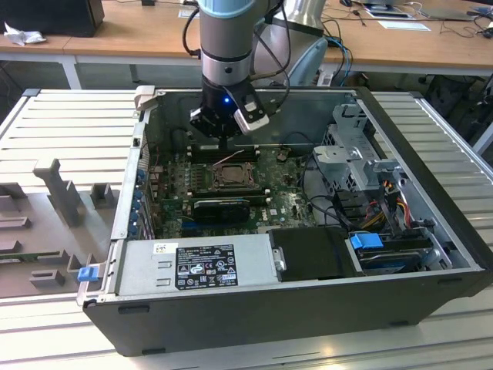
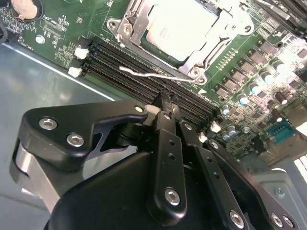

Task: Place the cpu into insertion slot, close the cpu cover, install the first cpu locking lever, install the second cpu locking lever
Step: 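Install the first cpu locking lever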

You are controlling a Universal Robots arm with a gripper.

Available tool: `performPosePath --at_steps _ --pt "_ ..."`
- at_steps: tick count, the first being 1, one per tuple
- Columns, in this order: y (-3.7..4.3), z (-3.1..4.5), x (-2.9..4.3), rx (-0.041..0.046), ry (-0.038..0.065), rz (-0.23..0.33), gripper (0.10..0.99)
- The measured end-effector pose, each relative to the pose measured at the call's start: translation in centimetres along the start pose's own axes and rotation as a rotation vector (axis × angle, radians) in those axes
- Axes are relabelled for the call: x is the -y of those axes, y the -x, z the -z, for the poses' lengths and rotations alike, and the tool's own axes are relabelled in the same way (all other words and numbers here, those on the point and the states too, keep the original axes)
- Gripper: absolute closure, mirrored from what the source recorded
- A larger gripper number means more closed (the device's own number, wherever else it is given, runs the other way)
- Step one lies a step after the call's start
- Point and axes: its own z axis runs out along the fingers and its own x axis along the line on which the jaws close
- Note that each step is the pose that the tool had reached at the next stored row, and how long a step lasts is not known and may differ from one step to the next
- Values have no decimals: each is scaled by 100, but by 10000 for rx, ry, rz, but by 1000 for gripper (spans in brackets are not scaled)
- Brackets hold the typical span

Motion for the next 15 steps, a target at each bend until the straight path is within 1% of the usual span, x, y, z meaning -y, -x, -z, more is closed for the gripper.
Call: performPosePath --at_steps 2,6,8,9,12,14,15 --pt "11 -45 7 0 -1 2 980" --pt "81 -120 8 -8 -4 42 980" --pt "122 -130 3 -12 -3 65 980" --pt "128 -130 3 -14 -3 73 980" --pt "132 -130 5 -27 -1 164 980" --pt "131 -125 33 -29 -1 185 980" --pt "130 -118 34 -30 -2 182 980"
